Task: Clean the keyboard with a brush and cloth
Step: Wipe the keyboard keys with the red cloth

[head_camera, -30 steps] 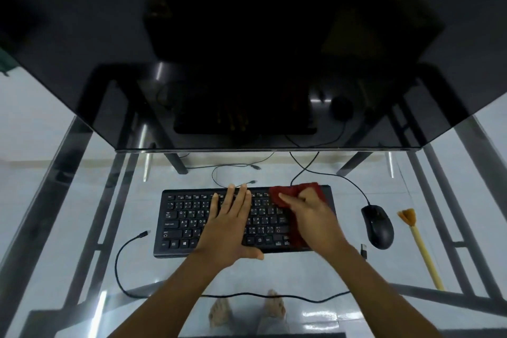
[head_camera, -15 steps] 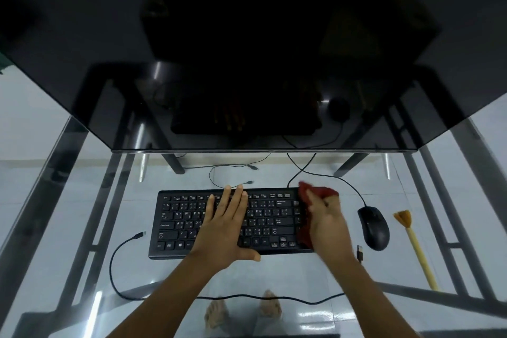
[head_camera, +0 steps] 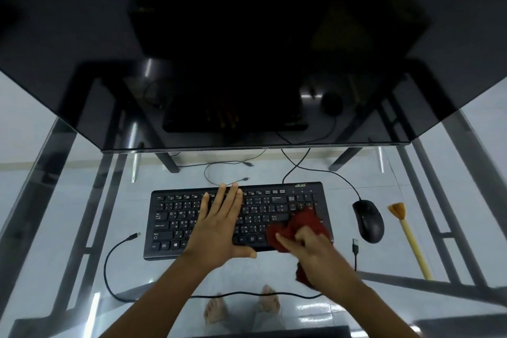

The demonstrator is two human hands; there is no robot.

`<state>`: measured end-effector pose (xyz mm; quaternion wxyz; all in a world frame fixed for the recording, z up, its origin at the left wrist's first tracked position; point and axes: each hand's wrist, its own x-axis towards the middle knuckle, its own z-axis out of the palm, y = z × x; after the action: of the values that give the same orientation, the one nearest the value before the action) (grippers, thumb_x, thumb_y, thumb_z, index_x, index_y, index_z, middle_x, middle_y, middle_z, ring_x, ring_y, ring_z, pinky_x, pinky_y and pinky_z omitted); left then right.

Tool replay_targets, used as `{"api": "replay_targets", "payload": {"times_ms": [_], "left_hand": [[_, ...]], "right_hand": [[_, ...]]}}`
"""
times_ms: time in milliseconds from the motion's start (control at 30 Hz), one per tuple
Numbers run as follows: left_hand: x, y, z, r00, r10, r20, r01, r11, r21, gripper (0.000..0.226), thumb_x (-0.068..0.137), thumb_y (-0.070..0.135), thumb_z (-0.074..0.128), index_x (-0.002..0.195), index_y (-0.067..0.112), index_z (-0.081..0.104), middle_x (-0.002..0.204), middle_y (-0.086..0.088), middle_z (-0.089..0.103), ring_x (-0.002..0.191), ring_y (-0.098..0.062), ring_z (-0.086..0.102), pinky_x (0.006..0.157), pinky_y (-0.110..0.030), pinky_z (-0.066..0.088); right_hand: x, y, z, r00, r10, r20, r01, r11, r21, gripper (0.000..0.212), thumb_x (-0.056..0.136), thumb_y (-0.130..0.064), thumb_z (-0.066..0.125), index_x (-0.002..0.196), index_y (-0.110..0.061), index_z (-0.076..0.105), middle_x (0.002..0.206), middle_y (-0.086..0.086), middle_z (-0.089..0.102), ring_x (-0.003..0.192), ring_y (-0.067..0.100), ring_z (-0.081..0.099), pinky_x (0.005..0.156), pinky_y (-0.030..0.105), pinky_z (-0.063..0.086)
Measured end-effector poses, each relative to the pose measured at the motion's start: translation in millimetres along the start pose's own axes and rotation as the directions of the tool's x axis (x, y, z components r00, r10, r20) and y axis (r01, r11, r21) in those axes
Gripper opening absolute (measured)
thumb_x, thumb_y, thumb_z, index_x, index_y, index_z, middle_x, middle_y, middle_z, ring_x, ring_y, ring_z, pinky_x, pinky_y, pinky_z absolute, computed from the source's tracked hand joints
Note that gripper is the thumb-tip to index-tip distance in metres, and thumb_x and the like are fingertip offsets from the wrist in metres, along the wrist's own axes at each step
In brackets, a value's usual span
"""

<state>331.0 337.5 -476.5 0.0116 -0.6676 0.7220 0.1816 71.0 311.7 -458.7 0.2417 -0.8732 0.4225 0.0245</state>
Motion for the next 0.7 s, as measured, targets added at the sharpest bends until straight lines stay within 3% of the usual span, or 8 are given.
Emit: {"api": "replay_targets", "payload": {"times_ms": [67,167,233,300,367,500,567,700], "left_hand": [[0.5,-0.7,1.6,1.000,-0.003,0.004,0.003,1.000,0.004,0.132,0.057,0.094,0.040,0.152,0.014,-0.005,0.160,0.000,-0.014,0.145,-0.018,-0.023,0.117,-0.053,-0.004],[1.1,-0.3,1.7,1.000,-0.002,-0.003,0.002,1.000,0.014,0.132,0.058,0.094,0.039,0.151,0.015,-0.010,0.158,0.001,-0.020,0.143,-0.017,-0.028,0.117,-0.052,-0.007],[1.1,0.1,1.8,1.000,-0.005,0.003,0.005,1.000,0.019,0.132,0.059,0.093,0.042,0.150,0.015,-0.013,0.157,0.002,-0.024,0.142,-0.017,-0.030,0.116,-0.051,-0.011],[0.6,0.7,0.4,1.000,-0.007,-0.003,0.007,1.000,0.008,0.133,0.059,0.092,0.044,0.150,0.015,-0.015,0.156,0.002,-0.026,0.142,-0.017,-0.030,0.117,-0.051,-0.012],[1.5,2.2,-2.1,1.000,-0.011,0.010,0.010,1.000,0.024,0.132,0.060,0.091,0.044,0.149,0.016,-0.020,0.154,0.003,-0.031,0.141,-0.019,-0.032,0.116,-0.049,-0.016],[2.2,7.6,-4.4,1.000,-0.006,-0.001,0.006,0.999,0.032,0.133,0.061,0.091,0.044,0.149,0.014,-0.020,0.155,0.001,-0.031,0.140,-0.021,-0.033,0.116,-0.049,-0.015],[5.0,3.9,-6.2,1.000,-0.001,0.013,0.000,0.999,0.040,0.133,0.060,0.091,0.043,0.148,0.015,-0.022,0.154,0.001,-0.032,0.139,-0.020,-0.035,0.115,-0.049,-0.017],[10.8,-5.0,-9.3,0.999,-0.009,-0.032,0.010,1.000,0.024,0.133,0.060,0.091,0.044,0.149,0.013,-0.017,0.156,-0.001,-0.029,0.140,-0.019,-0.034,0.117,-0.052,-0.011]], "right_hand": [[2.0,8.5,-15.7,0.972,0.193,-0.133,-0.172,0.973,0.153,0.029,0.087,-0.052,0.065,0.098,-0.026,0.060,0.084,0.017,0.065,0.061,0.032,0.065,0.053,0.036,0.052],[16.5,4.9,-21.3,0.880,0.416,-0.230,-0.326,0.880,0.346,0.031,0.086,-0.058,0.063,0.099,-0.030,0.059,0.091,0.011,0.072,0.074,0.034,0.071,0.060,0.049,0.059],[18.7,-4.6,-2.4,0.941,0.198,-0.275,-0.155,0.973,0.168,0.034,0.090,-0.064,0.050,0.110,-0.040,0.062,0.096,-0.010,0.065,0.085,0.026,0.063,0.076,0.043,0.056],[18.9,-23.2,4.6,0.999,-0.020,-0.051,0.025,0.995,0.093,0.033,0.096,-0.044,0.043,0.126,-0.045,0.056,0.098,-0.025,0.043,0.089,0.012,0.048,0.078,0.030,0.043],[25.0,-16.7,-10.5,0.994,0.033,-0.103,-0.029,0.999,0.044,0.019,0.094,-0.039,0.055,0.109,-0.050,0.059,0.093,-0.016,0.056,0.078,0.018,0.058,0.069,0.029,0.047],[50.5,7.6,-32.6,0.807,0.512,-0.294,-0.474,0.859,0.193,0.031,0.091,-0.020,0.063,0.122,-0.020,0.060,0.108,0.015,0.061,0.077,0.030,0.065,0.076,0.041,0.058],[72.1,-11.4,-19.9,0.870,0.372,-0.323,-0.391,0.920,0.008,0.049,0.088,-0.003,0.056,0.136,-0.014,0.053,0.114,0.013,0.055,0.083,0.031,0.064,0.079,0.039,0.057],[88.0,-52.0,-14.0,0.982,0.007,-0.187,0.007,0.997,0.072,0.044,0.096,-0.011,0.048,0.138,-0.022,0.050,0.126,0.008,0.053,0.108,0.028,0.055,0.092,0.038,0.049]]}}
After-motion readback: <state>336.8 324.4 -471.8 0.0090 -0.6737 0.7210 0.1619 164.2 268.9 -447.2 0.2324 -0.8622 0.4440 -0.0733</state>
